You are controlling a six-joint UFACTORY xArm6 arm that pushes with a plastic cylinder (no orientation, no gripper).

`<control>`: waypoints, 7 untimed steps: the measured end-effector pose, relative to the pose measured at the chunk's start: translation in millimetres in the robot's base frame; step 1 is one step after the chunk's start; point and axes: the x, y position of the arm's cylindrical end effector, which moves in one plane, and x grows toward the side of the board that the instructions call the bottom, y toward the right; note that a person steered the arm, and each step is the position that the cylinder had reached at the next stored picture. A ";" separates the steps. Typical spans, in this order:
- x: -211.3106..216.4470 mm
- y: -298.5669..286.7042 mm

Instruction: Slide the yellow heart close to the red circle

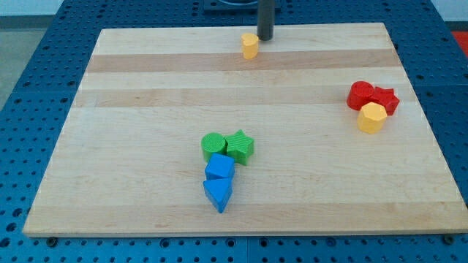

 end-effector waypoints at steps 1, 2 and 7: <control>-6.8 -32.8; -31.6 -76.0; 109.2 35.9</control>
